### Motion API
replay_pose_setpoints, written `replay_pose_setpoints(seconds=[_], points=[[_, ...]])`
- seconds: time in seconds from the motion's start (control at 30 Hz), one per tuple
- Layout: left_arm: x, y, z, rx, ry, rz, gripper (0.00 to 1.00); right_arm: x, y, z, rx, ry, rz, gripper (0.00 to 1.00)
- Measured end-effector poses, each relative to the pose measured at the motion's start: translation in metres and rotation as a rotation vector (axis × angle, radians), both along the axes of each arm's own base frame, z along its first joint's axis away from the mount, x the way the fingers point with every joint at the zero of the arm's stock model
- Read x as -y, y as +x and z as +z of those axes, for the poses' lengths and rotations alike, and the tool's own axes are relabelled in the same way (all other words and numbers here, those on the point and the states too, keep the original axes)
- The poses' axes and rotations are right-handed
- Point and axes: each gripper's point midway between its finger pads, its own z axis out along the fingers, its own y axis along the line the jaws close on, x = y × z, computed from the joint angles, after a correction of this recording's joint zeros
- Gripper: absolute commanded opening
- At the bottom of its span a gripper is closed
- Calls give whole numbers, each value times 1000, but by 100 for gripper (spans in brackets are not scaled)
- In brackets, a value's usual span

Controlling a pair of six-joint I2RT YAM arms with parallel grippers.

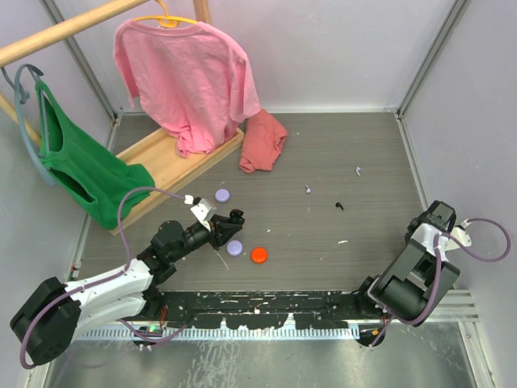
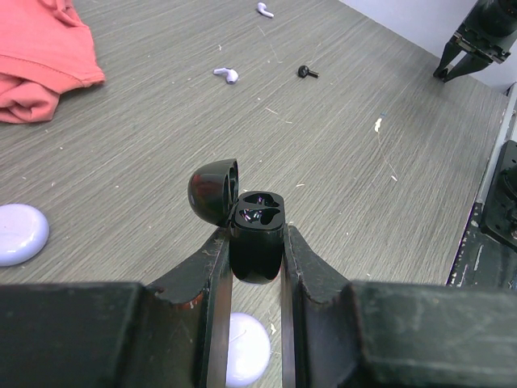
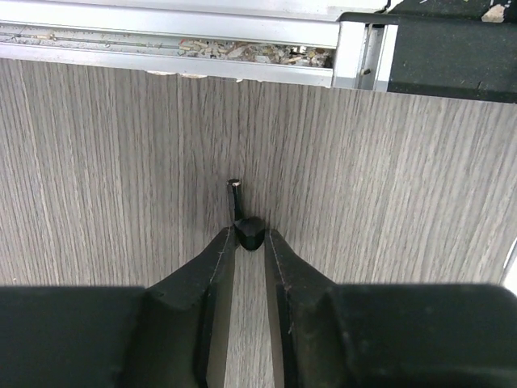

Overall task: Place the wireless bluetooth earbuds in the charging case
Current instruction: Pick up the earbud from the center of the board.

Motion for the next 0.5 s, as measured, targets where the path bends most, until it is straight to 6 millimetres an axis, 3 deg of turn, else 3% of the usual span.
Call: replay_pose_setpoints(seconds=[0.27, 0.5], points=[[0, 0, 1, 3, -3, 0, 0, -4, 5, 0, 28, 11, 22, 14], [0, 0, 3, 6, -6, 0, 0, -15, 23, 1, 80, 35, 115, 15]])
